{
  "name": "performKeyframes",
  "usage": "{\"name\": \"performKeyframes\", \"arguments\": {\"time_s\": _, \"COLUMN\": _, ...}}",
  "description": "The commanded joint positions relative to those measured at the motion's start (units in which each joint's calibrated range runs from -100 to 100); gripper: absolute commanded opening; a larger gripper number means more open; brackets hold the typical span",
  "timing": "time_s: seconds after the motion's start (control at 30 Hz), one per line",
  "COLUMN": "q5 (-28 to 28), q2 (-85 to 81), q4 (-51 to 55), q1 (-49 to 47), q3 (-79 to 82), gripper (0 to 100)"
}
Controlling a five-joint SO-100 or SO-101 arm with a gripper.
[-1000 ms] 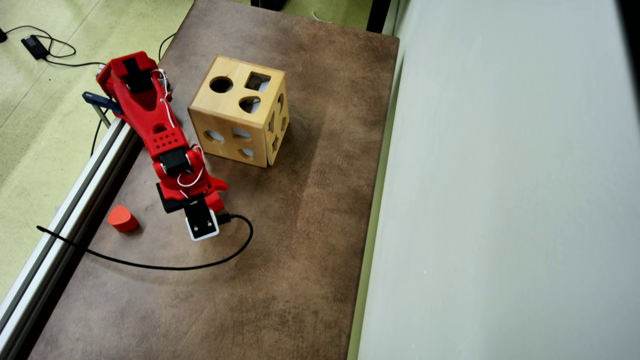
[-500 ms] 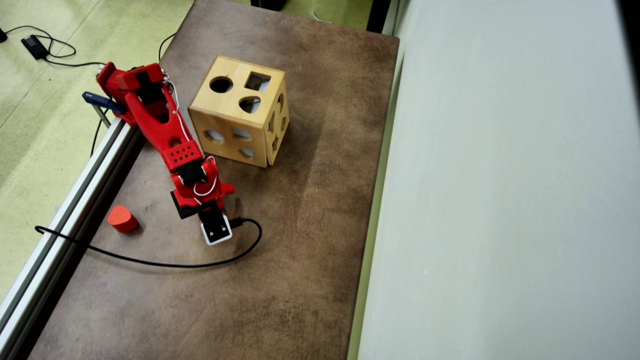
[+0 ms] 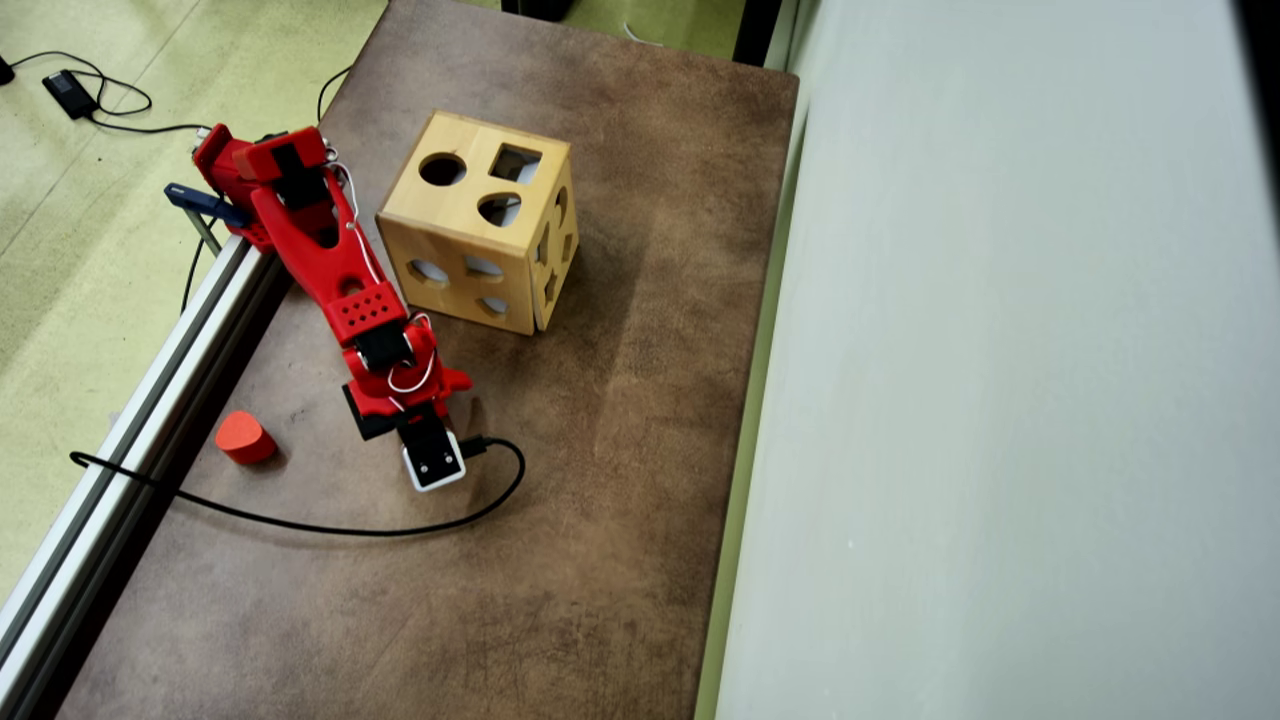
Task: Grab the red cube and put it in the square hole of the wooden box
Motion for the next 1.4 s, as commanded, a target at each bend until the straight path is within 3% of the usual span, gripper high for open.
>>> {"name": "performKeyframes", "arguments": {"time_s": 0.0, "q5": 0.2, "q2": -0.7, "q4": 0.3, "q1": -0.5, "q3": -1.6, "gripper": 40}}
{"name": "performKeyframes", "arguments": {"time_s": 0.8, "q5": 0.2, "q2": -0.7, "q4": 0.5, "q1": -0.5, "q3": -1.4, "gripper": 39}}
{"name": "performKeyframes", "arguments": {"time_s": 1.23, "q5": 0.2, "q2": -0.7, "q4": 0.5, "q1": -0.5, "q3": -1.4, "gripper": 7}}
{"name": "performKeyframes", "arguments": {"time_s": 1.37, "q5": -0.1, "q2": -0.7, "q4": 0.5, "q1": -0.4, "q3": -1.4, "gripper": 2}}
